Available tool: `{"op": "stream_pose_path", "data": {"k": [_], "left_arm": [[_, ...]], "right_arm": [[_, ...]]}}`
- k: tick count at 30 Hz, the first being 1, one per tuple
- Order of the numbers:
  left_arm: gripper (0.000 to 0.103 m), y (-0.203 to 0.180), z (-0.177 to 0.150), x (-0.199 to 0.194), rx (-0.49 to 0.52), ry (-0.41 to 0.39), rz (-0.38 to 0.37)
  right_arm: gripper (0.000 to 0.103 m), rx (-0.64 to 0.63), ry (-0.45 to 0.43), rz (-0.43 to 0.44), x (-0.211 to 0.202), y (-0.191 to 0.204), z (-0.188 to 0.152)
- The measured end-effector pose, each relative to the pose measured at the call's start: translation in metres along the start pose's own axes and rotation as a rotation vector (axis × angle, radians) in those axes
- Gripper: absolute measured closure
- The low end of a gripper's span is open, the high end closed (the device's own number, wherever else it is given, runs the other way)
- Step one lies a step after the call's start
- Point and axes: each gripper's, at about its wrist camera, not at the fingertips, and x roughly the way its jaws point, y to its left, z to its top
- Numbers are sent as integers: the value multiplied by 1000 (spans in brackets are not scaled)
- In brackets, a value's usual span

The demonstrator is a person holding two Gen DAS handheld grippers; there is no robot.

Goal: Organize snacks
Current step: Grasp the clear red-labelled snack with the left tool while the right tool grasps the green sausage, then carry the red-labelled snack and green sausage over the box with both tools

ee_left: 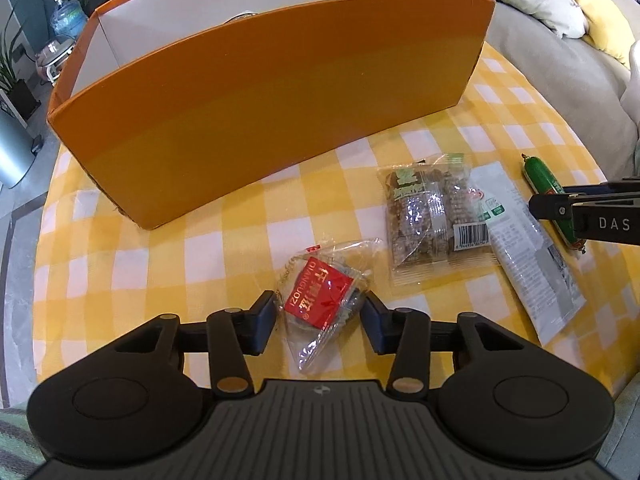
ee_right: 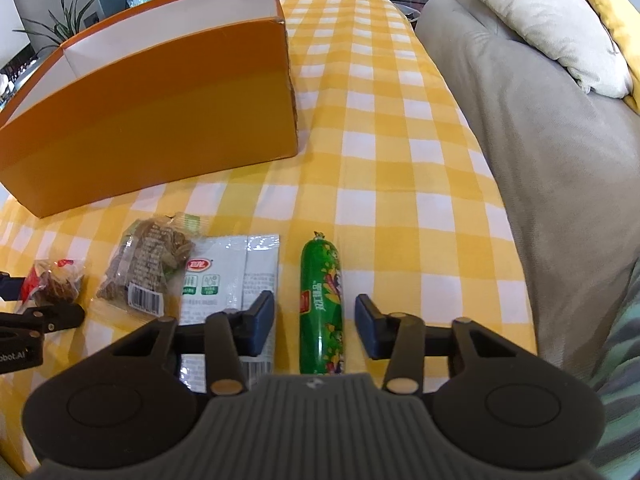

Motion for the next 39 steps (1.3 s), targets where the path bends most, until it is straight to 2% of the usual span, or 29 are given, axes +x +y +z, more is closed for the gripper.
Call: {"op": "stream_pose_path", "data": {"k": [2,3,4,9,17,22,30,39], "left_arm": [[54,1,-1,-1,-3,-2,-2],[55,0,-1,-2,-5,-2,-2],[59,0,-1,-2,-5,-3,-1],[63,-6,-1,-3,17,-11,13],[65,-3,-5,-10,-29,-23,-9],[65,-6,-4,-24,-45,-61,-36],[65,-6,0,-51,-95,-107,-93],[65,-14,14,-76,-128,-172,-80]], "right_arm": [[72,6,-2,9,0,1,-1],[79,2,-3,8,0,2,-1],[83,-2,5,-4,1,2,-2],[84,-24,-2,-18,3,7,-6],[84,108,6,60,-4,-11,-8],[84,118,-27,74,-17,-9,-10],[84,57,-46,123,-42,15,-16],[84,-19,-125,166,-82,46,-10]]}}
